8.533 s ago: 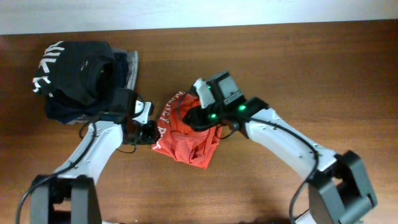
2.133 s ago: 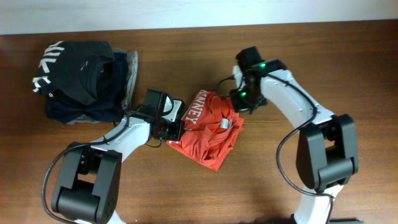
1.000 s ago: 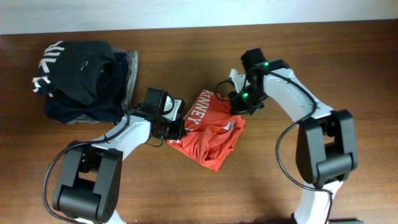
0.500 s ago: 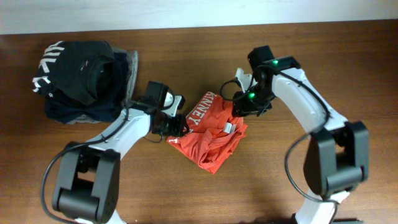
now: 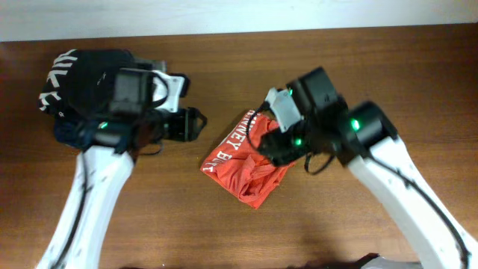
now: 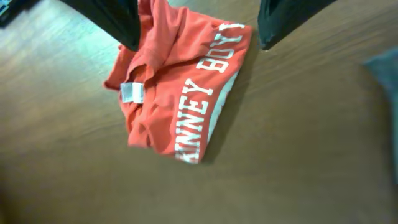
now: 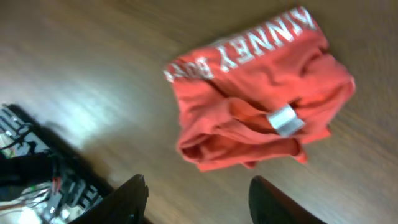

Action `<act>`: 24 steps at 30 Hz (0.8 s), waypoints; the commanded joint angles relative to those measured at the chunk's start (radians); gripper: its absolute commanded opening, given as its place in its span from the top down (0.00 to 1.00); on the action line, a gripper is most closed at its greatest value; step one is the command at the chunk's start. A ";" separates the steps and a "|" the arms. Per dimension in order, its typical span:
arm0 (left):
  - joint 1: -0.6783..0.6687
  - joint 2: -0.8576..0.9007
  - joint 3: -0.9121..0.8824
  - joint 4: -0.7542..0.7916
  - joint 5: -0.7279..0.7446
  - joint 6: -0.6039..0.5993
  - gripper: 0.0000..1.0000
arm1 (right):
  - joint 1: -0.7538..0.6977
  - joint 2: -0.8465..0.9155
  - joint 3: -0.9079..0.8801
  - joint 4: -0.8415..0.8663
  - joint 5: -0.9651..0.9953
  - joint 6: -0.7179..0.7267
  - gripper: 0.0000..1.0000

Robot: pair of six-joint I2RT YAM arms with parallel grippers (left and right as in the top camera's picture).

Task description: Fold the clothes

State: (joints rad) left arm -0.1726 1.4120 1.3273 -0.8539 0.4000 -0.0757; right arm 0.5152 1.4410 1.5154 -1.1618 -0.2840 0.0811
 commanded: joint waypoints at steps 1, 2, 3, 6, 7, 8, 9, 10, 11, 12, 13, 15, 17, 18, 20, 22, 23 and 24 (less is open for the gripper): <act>0.028 -0.104 0.016 -0.025 -0.025 0.024 0.35 | 0.074 0.026 -0.152 0.098 0.060 0.090 0.41; 0.032 -0.128 0.016 -0.032 -0.046 0.024 0.33 | 0.085 0.035 -0.197 0.150 0.059 0.105 0.41; 0.032 -0.146 0.016 -0.039 -0.067 0.024 0.32 | 0.095 0.048 -0.255 0.218 0.053 0.117 0.41; 0.032 -0.183 0.016 -0.053 -0.102 0.024 0.30 | 0.093 0.079 -0.346 0.331 0.049 0.140 0.42; 0.032 -0.189 0.016 -0.057 -0.102 0.024 0.29 | 0.091 0.092 -0.365 0.363 0.050 0.142 0.44; 0.032 -0.190 0.016 -0.061 -0.101 0.024 0.29 | 0.091 0.104 -0.379 0.397 0.052 0.142 0.45; 0.032 -0.190 0.016 -0.068 -0.101 0.024 0.29 | 0.092 0.119 -0.393 0.439 0.054 0.141 0.46; 0.032 -0.187 0.016 -0.076 -0.101 0.024 0.29 | 0.092 0.140 -0.413 0.505 0.069 0.137 0.51; 0.032 -0.187 0.016 -0.080 -0.101 0.024 0.29 | 0.092 0.152 -0.418 0.526 0.089 0.137 0.52; 0.032 -0.185 0.016 -0.083 -0.101 0.024 0.29 | 0.092 0.166 -0.420 0.539 0.113 0.137 0.52; 0.032 -0.183 0.016 -0.087 -0.101 0.024 0.29 | 0.092 0.177 -0.420 0.548 0.121 0.137 0.51; 0.032 -0.183 0.016 -0.094 -0.101 0.024 0.29 | 0.092 0.205 -0.420 0.558 0.123 0.137 0.52; 0.032 -0.183 0.016 -0.099 -0.103 0.024 0.29 | 0.092 0.240 -0.420 0.566 0.120 0.138 0.52; 0.032 -0.183 0.016 -0.102 -0.109 0.024 0.29 | 0.092 0.257 -0.420 0.568 0.119 0.138 0.52; 0.032 -0.183 0.016 -0.103 -0.109 0.024 0.29 | 0.092 0.285 -0.420 0.569 0.114 0.137 0.54; 0.032 -0.183 0.016 -0.103 -0.109 0.024 0.29 | 0.092 0.300 -0.420 0.568 0.088 0.137 0.60; 0.032 -0.183 0.016 -0.103 -0.109 0.024 0.29 | 0.093 0.301 -0.420 0.564 0.078 0.135 0.67; 0.032 -0.183 0.016 -0.103 -0.109 0.024 0.29 | 0.093 0.300 -0.420 0.559 0.075 0.134 0.72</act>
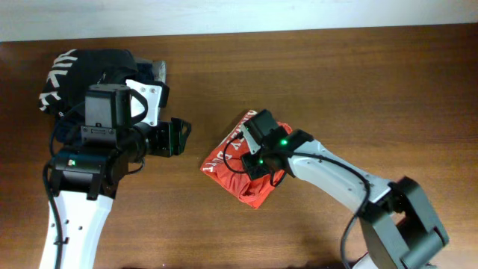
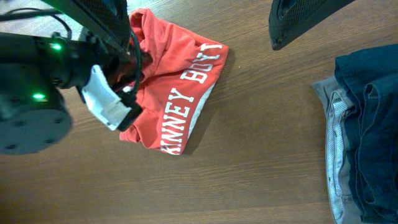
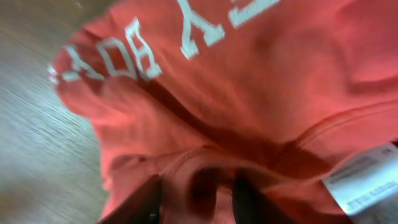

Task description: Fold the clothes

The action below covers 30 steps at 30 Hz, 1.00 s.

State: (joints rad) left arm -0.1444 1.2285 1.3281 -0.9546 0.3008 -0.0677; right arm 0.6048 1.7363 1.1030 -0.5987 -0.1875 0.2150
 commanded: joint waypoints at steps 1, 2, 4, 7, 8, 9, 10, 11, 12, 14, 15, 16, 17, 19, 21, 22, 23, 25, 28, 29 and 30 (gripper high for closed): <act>0.003 0.001 0.015 -0.002 -0.010 0.016 0.29 | 0.004 -0.005 -0.007 -0.013 -0.027 0.000 0.77; 0.003 0.001 0.015 -0.002 -0.010 0.016 0.29 | 0.004 -0.018 -0.007 -0.028 -0.029 0.000 0.83; 0.003 0.001 0.015 -0.002 -0.010 0.016 0.29 | 0.003 -0.047 -0.007 -0.063 -0.029 -0.022 0.85; 0.003 0.001 0.015 -0.002 -0.011 0.016 0.29 | 0.004 -0.113 -0.007 -0.153 -0.022 -0.053 0.91; 0.003 0.001 0.015 -0.002 -0.014 0.016 0.29 | 0.004 -0.132 -0.007 -0.179 -0.022 -0.053 0.91; 0.003 0.001 0.015 -0.002 -0.026 0.016 0.29 | 0.004 -0.159 -0.007 -0.219 -0.023 -0.053 0.91; 0.003 0.001 0.015 -0.002 -0.038 0.016 0.29 | 0.004 -0.172 -0.007 -0.237 -0.027 -0.053 0.90; 0.003 0.001 0.015 -0.002 -0.045 0.016 0.28 | 0.004 -0.181 -0.007 -0.254 -0.032 -0.053 0.90; 0.003 0.001 0.015 -0.002 -0.048 0.016 0.29 | 0.004 -0.189 -0.007 -0.270 -0.045 -0.053 0.90; 0.003 0.001 0.015 -0.001 -0.048 0.016 0.28 | 0.004 -0.192 -0.007 -0.296 -0.082 -0.053 0.90; 0.003 0.001 0.015 -0.001 -0.048 0.016 0.28 | 0.004 -0.192 -0.007 -0.308 -0.100 -0.052 0.89; 0.003 0.001 0.015 -0.001 -0.052 0.016 0.28 | 0.004 -0.189 -0.008 -0.319 -0.111 -0.048 0.89; 0.003 0.001 0.015 -0.002 -0.055 0.016 0.28 | 0.004 -0.189 -0.008 -0.337 -0.131 -0.048 0.87; 0.003 0.001 0.015 -0.002 -0.056 0.016 0.28 | 0.004 -0.189 -0.008 -0.360 -0.146 -0.042 0.83; 0.003 0.001 0.015 -0.002 -0.056 0.016 0.28 | 0.004 -0.189 -0.008 -0.391 -0.150 -0.041 0.82; 0.003 0.001 0.015 -0.002 -0.056 0.016 0.28 | 0.004 -0.189 -0.007 -0.407 -0.149 -0.042 0.79; 0.003 0.001 0.015 -0.002 -0.056 0.016 0.28 | 0.004 -0.189 -0.008 -0.423 -0.145 -0.042 0.76; 0.003 0.002 0.015 -0.002 -0.055 0.016 0.28 | 0.003 -0.189 -0.007 -0.444 -0.109 -0.042 0.75; 0.003 0.002 0.015 -0.002 -0.055 0.016 0.28 | 0.002 -0.189 -0.007 -0.444 -0.018 -0.028 0.82; 0.003 0.002 0.015 -0.005 -0.055 0.016 0.28 | -0.003 -0.192 -0.007 -0.430 0.011 -0.008 0.83; 0.003 0.002 0.015 -0.006 -0.055 0.016 0.28 | -0.013 -0.193 -0.007 -0.402 0.020 -0.003 0.83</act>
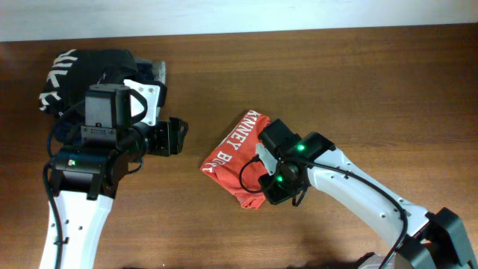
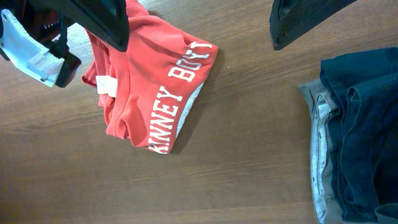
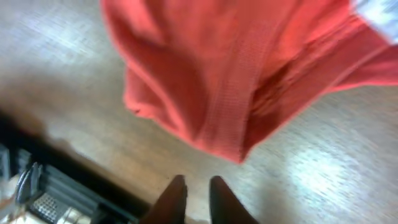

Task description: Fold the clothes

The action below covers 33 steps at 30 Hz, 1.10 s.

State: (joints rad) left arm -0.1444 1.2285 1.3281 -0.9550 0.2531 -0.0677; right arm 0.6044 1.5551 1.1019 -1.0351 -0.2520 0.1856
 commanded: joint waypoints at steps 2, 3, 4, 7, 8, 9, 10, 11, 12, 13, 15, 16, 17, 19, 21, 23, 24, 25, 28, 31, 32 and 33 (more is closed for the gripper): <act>0.003 0.003 0.014 -0.013 -0.007 0.016 0.28 | -0.039 -0.012 -0.006 0.101 0.080 0.035 0.83; 0.003 0.003 0.013 -0.018 -0.007 0.016 0.28 | -0.057 -0.011 -0.006 0.140 0.077 0.046 0.81; 0.003 0.003 0.011 -0.023 -0.007 0.016 0.28 | -0.076 -0.010 -0.006 0.178 0.077 0.056 0.75; 0.003 0.003 0.007 -0.035 -0.007 0.016 0.28 | -0.129 -0.001 -0.006 0.243 0.077 0.056 0.59; 0.003 0.003 0.006 -0.039 -0.007 0.016 0.27 | -0.142 0.006 -0.006 0.245 0.077 0.060 0.57; 0.003 0.003 0.004 -0.044 -0.008 0.016 0.27 | -0.152 0.013 -0.006 0.239 0.073 0.059 0.56; 0.003 0.003 0.001 -0.050 -0.008 0.016 0.28 | -0.163 0.029 -0.006 0.218 0.055 0.059 0.56; 0.003 0.003 -0.001 -0.052 -0.008 0.016 0.28 | -0.167 0.039 -0.006 0.199 0.032 0.055 0.56; 0.003 0.003 -0.003 -0.053 -0.008 0.016 0.28 | -0.166 0.050 -0.006 0.175 -0.006 0.035 0.56; 0.003 0.005 -0.003 -0.053 -0.008 0.016 0.28 | -0.163 0.060 -0.006 0.158 -0.036 0.015 0.56; 0.003 0.007 -0.003 -0.051 -0.008 0.016 0.28 | -0.146 0.075 -0.015 0.145 -0.091 0.002 0.60; 0.003 0.008 -0.003 -0.050 -0.008 0.016 0.28 | -0.130 0.079 -0.028 0.153 -0.115 0.002 0.63; 0.003 0.009 -0.003 -0.048 -0.015 0.016 0.28 | -0.095 0.079 -0.050 0.170 -0.138 0.003 0.71; 0.003 0.013 -0.003 -0.049 -0.018 0.016 0.28 | -0.052 0.079 -0.081 0.193 -0.140 0.041 0.84; 0.003 0.017 -0.003 -0.050 -0.018 0.016 0.28 | -0.016 0.079 -0.119 0.230 -0.141 0.116 0.90; 0.003 0.018 -0.003 -0.050 -0.018 0.016 0.27 | 0.023 0.079 -0.171 0.298 -0.140 0.172 0.95; 0.003 0.018 -0.003 -0.050 -0.018 0.016 0.27 | 0.036 0.079 -0.189 0.323 -0.140 0.185 0.96; 0.003 0.018 -0.003 -0.050 -0.018 0.016 0.28 | 0.048 0.079 -0.207 0.344 -0.137 0.194 0.96; 0.003 0.018 -0.003 -0.053 -0.018 0.016 0.27 | 0.054 0.066 -0.211 0.339 -0.137 0.188 0.96; 0.003 0.023 -0.003 -0.056 -0.017 0.016 0.23 | 0.042 -0.010 -0.196 0.298 -0.137 0.146 0.96; 0.003 0.026 -0.004 -0.059 -0.014 0.016 0.23 | 0.040 -0.041 -0.191 0.291 -0.137 0.133 0.96; 0.003 0.032 -0.004 -0.068 -0.006 0.016 0.23 | 0.036 -0.086 -0.187 0.290 -0.138 0.120 0.96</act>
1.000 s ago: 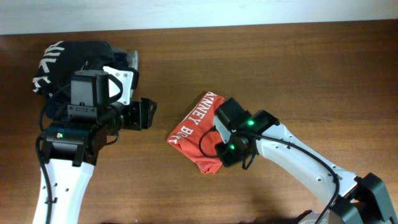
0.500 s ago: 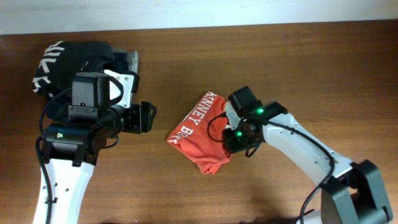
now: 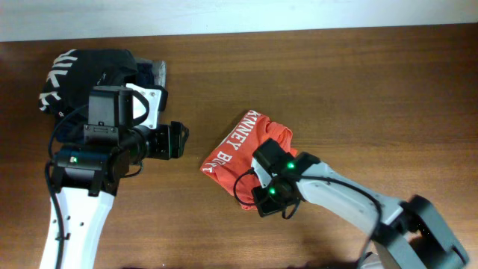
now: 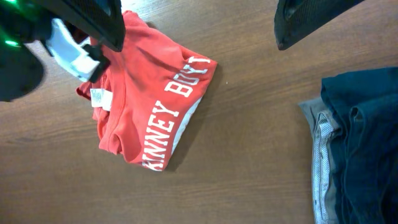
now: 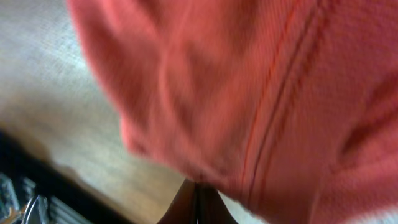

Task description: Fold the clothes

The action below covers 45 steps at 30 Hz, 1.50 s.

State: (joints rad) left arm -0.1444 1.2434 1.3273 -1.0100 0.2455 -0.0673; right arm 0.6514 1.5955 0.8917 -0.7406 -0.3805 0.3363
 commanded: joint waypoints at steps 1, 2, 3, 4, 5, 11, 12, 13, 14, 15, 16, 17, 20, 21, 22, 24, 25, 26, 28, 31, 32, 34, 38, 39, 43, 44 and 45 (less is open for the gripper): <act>0.001 0.028 -0.003 -0.023 0.013 0.016 0.23 | -0.012 -0.167 0.026 -0.002 -0.008 -0.039 0.96; -0.004 0.041 -0.005 -0.033 0.028 0.016 0.23 | -0.012 -0.215 0.027 0.005 0.001 -0.043 0.96; -0.010 0.055 -0.008 -0.039 0.040 0.016 0.23 | -0.012 -0.246 0.027 0.010 0.012 -0.042 0.96; -0.021 0.071 -0.016 -0.040 0.056 0.016 0.23 | -0.012 -0.288 0.027 0.015 0.037 -0.039 0.96; -0.034 0.090 -0.027 -0.039 0.068 0.016 0.24 | -0.012 -0.317 0.027 0.018 0.063 -0.031 0.96; -0.153 0.273 -0.095 0.051 0.120 0.122 0.53 | -0.012 -0.331 0.021 0.069 0.189 0.105 0.95; -0.171 0.307 -0.097 0.072 0.126 0.150 0.59 | -0.012 -0.309 0.019 0.081 0.185 0.125 0.95; -0.188 0.348 -0.097 0.094 0.125 0.172 0.68 | -0.012 -0.284 0.017 0.093 0.181 0.140 0.95; -0.199 0.380 -0.097 0.112 0.125 0.180 0.74 | -0.012 -0.249 0.016 0.103 0.179 0.152 0.95; -0.209 0.417 -0.097 0.131 0.125 0.189 0.83 | -0.012 -0.203 0.016 0.114 0.179 0.164 0.96; -0.217 0.451 -0.097 0.144 0.124 0.194 0.90 | -0.012 -0.169 0.016 0.124 0.180 0.176 0.96; -0.220 0.485 -0.097 0.151 0.118 0.197 0.94 | -0.015 -0.127 0.016 0.134 0.179 0.192 0.96; -0.222 0.580 -0.097 0.154 0.094 0.196 0.99 | -0.026 -0.020 0.016 0.139 0.172 0.267 0.96; -0.221 0.628 -0.097 0.154 0.092 0.196 1.00 | -0.032 0.035 0.016 0.139 0.166 0.283 0.96; -0.221 0.648 -0.097 0.155 0.084 0.196 0.99 | -0.033 0.060 0.016 0.139 0.165 0.293 0.96; -0.221 0.694 -0.097 0.157 0.058 0.196 0.99 | -0.033 0.101 0.016 0.137 0.163 0.302 0.96; -0.221 0.718 -0.097 0.157 0.046 0.196 0.99 | -0.033 0.119 0.016 0.135 0.164 0.302 0.96; -0.221 0.738 -0.097 0.156 0.036 0.196 0.99 | -0.033 0.131 0.016 0.128 0.163 0.302 0.96; -0.221 0.778 -0.100 0.149 -0.002 0.192 0.99 | -0.040 0.134 0.016 0.112 0.156 0.306 0.96; -0.214 0.804 -0.100 0.098 -0.111 0.158 0.99 | -0.074 0.120 0.016 0.030 0.145 0.308 0.96; -0.208 0.792 -0.099 0.087 -0.113 0.159 0.99 | -0.087 0.114 0.016 -0.003 0.145 0.300 0.96; -0.198 0.766 -0.097 0.075 -0.108 0.156 1.00 | -0.107 0.097 0.017 -0.042 0.145 0.263 0.96; -0.188 0.648 -0.083 0.033 -0.074 0.140 0.93 | -0.171 0.007 0.019 -0.099 0.107 0.122 0.96; -0.188 0.584 -0.078 0.028 -0.074 0.139 0.88 | -0.203 -0.048 0.019 -0.105 0.089 0.079 0.96; -0.188 0.440 -0.076 0.084 -0.041 0.139 0.59 | -0.294 -0.191 0.019 -0.015 -0.002 -0.006 0.96; -0.188 0.416 -0.076 0.116 -0.032 0.140 0.56 | -0.309 -0.212 0.019 0.022 -0.024 -0.014 0.96; -0.188 0.399 -0.076 0.155 -0.028 0.139 0.55 | -0.326 -0.232 0.019 0.073 -0.042 -0.014 0.96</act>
State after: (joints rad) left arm -0.3344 1.7405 1.2457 -0.9169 0.1982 0.0715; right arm 0.3725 1.4380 0.9077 -0.7376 -0.3321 0.4026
